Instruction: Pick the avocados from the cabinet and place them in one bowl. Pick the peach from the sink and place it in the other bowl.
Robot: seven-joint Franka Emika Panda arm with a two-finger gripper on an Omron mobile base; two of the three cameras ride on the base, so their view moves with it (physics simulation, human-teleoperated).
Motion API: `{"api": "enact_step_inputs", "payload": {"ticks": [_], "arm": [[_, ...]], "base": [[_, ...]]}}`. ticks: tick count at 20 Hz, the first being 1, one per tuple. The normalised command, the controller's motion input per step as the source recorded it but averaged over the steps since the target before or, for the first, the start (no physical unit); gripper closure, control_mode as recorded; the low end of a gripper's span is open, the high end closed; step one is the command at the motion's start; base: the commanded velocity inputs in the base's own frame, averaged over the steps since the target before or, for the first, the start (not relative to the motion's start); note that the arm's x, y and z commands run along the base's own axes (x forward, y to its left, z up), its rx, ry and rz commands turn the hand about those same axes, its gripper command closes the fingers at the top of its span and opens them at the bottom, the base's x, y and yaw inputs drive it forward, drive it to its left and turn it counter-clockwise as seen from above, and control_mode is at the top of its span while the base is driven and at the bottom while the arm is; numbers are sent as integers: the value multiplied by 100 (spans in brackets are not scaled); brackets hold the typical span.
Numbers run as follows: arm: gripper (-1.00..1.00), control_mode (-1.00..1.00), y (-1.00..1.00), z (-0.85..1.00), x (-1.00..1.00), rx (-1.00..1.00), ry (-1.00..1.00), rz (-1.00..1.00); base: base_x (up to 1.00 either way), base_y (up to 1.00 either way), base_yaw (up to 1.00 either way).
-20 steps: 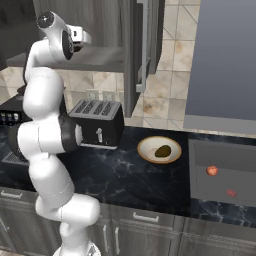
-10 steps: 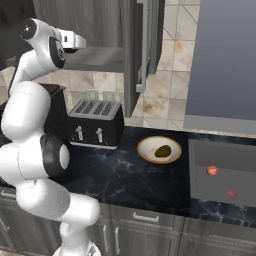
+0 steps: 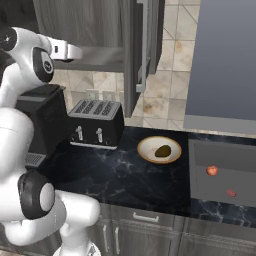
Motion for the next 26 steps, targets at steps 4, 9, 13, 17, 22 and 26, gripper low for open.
{"api": "enact_step_inputs", "payload": {"ticks": [4,9,13,17,22,26], "arm": [[100,-100,-33,0,-100,0,0,0],[100,-100,-42,-5,-100,0,0,0],[100,-100,-40,-10,-100,0,0,0],[100,-100,-35,-14,-100,0,0,0],[100,-100,-22,-12,-94,0,1,0],[100,-100,-14,-16,-93,0,3,0]], "base": [[0,0,0],[0,0,0],[0,0,0],[0,0,0],[0,0,0],[0,0,0]]}}
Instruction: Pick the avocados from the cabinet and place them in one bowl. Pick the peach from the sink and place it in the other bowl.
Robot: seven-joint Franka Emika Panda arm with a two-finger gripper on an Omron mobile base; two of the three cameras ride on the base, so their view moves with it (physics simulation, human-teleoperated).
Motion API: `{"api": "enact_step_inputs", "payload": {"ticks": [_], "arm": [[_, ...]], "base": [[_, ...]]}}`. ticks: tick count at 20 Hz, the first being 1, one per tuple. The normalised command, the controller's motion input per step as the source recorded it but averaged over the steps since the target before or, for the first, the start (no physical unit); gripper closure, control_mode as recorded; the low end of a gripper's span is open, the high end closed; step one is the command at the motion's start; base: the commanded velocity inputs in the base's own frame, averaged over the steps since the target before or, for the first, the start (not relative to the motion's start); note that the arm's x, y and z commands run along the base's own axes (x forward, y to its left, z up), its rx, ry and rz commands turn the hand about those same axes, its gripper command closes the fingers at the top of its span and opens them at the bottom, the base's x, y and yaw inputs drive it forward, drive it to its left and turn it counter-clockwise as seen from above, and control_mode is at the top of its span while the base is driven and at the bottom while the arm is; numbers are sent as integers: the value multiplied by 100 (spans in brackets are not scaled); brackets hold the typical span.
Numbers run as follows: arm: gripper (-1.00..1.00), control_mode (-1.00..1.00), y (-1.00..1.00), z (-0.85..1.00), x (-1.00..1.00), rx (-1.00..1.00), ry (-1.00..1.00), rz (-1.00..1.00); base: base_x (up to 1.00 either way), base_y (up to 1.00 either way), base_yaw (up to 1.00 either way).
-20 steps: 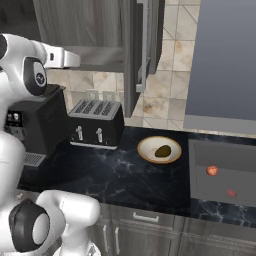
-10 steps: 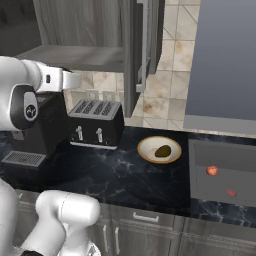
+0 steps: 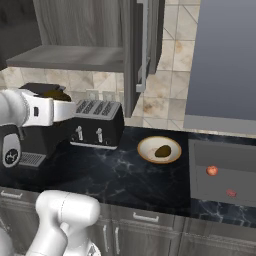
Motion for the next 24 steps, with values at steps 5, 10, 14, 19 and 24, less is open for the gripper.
{"api": "enact_step_inputs", "payload": {"ticks": [5,10,14,19,24], "arm": [[100,-100,-2,-15,-65,0,6,0],[100,-100,0,-4,-26,0,3,1],[100,-100,0,0,0,0,0,0],[100,-100,0,0,0,0,0,0],[100,100,-1,-1,-2,0,0,0]], "base": [[0,0,0],[0,0,0],[0,0,0],[0,0,0],[-21,-13,0]]}}
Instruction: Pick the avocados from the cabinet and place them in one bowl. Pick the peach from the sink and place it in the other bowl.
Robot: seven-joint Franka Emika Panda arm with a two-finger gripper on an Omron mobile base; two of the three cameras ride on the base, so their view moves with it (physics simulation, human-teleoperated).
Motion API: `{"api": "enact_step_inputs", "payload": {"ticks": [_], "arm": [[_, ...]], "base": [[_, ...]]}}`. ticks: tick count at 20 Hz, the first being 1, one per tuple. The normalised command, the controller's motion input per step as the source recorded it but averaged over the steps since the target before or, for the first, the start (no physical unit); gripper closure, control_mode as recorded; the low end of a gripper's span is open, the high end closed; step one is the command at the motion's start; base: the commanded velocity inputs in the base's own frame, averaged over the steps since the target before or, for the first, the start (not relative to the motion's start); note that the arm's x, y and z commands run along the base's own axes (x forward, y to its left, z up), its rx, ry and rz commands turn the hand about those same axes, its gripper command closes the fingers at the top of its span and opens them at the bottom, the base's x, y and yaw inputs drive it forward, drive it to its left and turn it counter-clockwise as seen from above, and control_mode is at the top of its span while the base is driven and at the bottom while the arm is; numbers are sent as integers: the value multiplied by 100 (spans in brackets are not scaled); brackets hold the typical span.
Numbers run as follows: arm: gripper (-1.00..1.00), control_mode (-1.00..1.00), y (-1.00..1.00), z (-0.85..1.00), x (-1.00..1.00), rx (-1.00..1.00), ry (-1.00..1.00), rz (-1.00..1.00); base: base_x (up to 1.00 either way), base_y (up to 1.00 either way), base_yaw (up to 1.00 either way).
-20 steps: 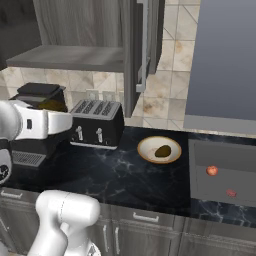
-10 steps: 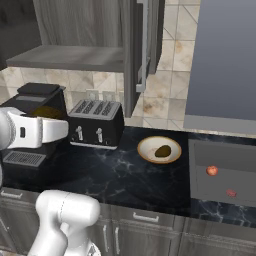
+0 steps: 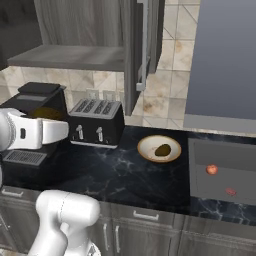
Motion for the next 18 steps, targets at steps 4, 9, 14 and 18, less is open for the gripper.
{"api": "enact_step_inputs", "payload": {"ticks": [4,9,14,18], "arm": [[100,100,0,0,0,0,0,0],[100,100,0,0,0,0,0,0],[100,100,0,0,0,0,0,0],[100,100,0,0,0,0,0,0]], "base": [[-53,-30,0],[-22,-26,0],[-3,-23,0],[-5,-42,0]]}}
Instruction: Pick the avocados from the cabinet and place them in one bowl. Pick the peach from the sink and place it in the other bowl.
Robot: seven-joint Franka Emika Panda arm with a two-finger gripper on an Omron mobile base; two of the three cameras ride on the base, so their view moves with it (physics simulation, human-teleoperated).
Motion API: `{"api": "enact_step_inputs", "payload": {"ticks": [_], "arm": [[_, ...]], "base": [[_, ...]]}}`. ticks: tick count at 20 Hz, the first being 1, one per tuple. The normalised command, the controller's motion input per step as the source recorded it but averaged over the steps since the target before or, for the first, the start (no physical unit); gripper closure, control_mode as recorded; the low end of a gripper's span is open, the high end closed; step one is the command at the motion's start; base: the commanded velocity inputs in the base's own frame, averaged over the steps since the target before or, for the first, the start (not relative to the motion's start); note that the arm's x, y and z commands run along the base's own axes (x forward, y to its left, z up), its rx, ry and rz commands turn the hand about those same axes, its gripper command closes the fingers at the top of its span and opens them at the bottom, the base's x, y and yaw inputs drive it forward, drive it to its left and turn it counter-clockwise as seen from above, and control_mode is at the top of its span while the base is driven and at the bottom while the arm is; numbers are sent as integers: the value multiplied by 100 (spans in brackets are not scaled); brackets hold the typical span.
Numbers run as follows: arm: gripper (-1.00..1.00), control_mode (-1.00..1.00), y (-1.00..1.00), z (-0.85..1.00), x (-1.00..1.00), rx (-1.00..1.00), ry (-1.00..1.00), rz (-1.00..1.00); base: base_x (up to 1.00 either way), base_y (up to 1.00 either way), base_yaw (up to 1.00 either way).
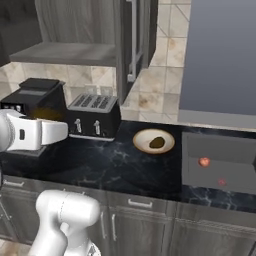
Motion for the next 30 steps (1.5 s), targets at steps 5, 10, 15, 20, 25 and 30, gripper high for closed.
{"api": "enact_step_inputs", "payload": {"ticks": [5,10,15,20,25,30], "arm": [[100,100,0,0,0,0,0,0],[100,100,0,0,0,0,0,0],[100,100,0,0,0,0,0,0],[100,100,0,0,0,0,0,0],[100,100,0,0,0,0,0,0],[100,100,0,0,0,0,0,0]], "base": [[-13,-56,2],[-15,-57,2],[-13,-53,2],[-5,-55,3],[0,-58,3],[0,-51,4]]}}
